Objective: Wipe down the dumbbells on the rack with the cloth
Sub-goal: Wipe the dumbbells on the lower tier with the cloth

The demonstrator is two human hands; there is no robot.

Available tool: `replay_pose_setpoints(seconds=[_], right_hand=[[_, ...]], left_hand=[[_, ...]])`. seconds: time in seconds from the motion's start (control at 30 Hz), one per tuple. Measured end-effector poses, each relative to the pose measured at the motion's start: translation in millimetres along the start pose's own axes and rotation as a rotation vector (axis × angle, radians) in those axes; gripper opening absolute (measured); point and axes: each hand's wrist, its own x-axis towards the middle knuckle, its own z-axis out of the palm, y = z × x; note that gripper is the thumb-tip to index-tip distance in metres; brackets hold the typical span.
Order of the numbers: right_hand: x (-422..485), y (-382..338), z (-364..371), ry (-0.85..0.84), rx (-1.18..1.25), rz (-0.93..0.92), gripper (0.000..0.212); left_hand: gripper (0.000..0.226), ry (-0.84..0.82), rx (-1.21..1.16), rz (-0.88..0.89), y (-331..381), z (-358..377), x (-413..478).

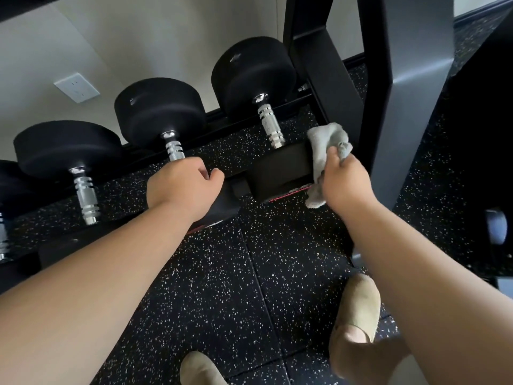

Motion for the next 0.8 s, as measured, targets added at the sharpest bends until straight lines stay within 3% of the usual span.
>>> replay_pose_setpoints(seconds=[0.07,0.2,0.37,0.5,0.6,0.8], right_hand=[[-6.4,-3.0,5.6,0.039,-0.079,-0.053,0.048],[-42.5,-7.9,40.5,0.1,-0.402,-0.478,0.062],[-32.8,-12.2,32.0,0.066,-0.465,-0.599,0.073],[-13.8,-11.7,16.7,0.05,-0.204,-0.502,0.084],[-26.2,-14.3,31.1,0.095,-0.388,-0.547,0.082],[-39.1,-23.4,49.4,0.084,-0.814,-0.852,0.066]], left_hand=[[0.037,-0.004,0.01,0.001,-0.4,0.0,-0.8],[0.037,-0.01,0.0,-0.006,1.2,-2.3,-3.1],[0.035,-0.006,-0.008,-0.006,3.0,-5.5,-6.3],[0.036,0.007,-0.021,-0.004,1.0,-2.9,-4.5],[0.037,0.009,-0.034,-0.011,1.3,-2.6,-4.7],[0.034,0.01,-0.082,0.042,1.8,-10.4,-9.6]])
